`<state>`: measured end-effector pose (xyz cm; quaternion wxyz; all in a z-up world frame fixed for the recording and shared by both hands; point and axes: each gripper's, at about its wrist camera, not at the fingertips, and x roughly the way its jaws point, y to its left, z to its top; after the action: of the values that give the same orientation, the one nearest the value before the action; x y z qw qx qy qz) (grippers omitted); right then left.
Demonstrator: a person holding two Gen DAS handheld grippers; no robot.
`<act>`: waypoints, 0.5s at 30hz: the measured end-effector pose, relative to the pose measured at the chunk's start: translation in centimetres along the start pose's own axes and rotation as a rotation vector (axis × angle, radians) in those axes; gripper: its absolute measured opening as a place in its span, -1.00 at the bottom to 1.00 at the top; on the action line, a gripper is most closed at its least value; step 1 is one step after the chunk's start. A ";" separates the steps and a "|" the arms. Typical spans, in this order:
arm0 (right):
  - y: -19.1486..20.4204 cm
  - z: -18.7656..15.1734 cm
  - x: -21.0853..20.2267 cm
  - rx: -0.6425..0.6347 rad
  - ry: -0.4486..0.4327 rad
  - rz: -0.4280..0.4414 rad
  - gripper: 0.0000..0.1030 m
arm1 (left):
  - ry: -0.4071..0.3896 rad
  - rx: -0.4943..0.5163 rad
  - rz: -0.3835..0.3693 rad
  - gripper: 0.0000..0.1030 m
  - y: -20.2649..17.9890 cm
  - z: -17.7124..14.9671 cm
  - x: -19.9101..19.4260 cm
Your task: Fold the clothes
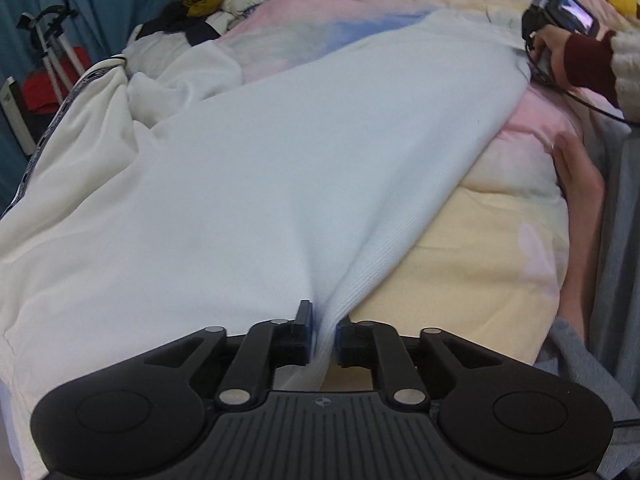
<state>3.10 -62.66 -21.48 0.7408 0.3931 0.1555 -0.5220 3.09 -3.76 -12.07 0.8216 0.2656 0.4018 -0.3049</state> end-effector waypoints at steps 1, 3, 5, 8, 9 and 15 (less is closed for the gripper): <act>0.1 0.2 -0.4 0.006 -0.005 0.007 -0.83 | -0.006 -0.012 -0.001 -0.61 -0.5 -0.4 -0.6; 0.4 0.4 -1.6 0.004 -0.035 -0.003 -0.82 | -0.022 -0.031 0.000 -0.37 -0.7 -0.3 -1.2; 1.0 0.8 -2.8 -0.011 -0.079 -0.005 -0.81 | -0.042 -0.045 0.004 -0.09 -0.8 -0.2 -1.8; 2.0 1.7 -4.9 -0.041 -0.157 0.016 -0.81 | -0.101 -0.083 0.008 0.05 -1.1 0.0 -3.5; 2.4 2.0 -5.7 -0.055 -0.187 0.028 -0.81 | -0.122 -0.102 0.008 0.13 -0.9 0.2 -3.9; 4.7 2.9 -10.9 -0.131 -0.309 0.161 -0.80 | -0.288 -0.220 0.065 0.46 -0.5 2.7 -6.0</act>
<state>2.38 -57.02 -10.64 0.8193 0.2703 0.0420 -0.5040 1.13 -4.16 -5.80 0.9042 0.1404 0.3020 -0.2675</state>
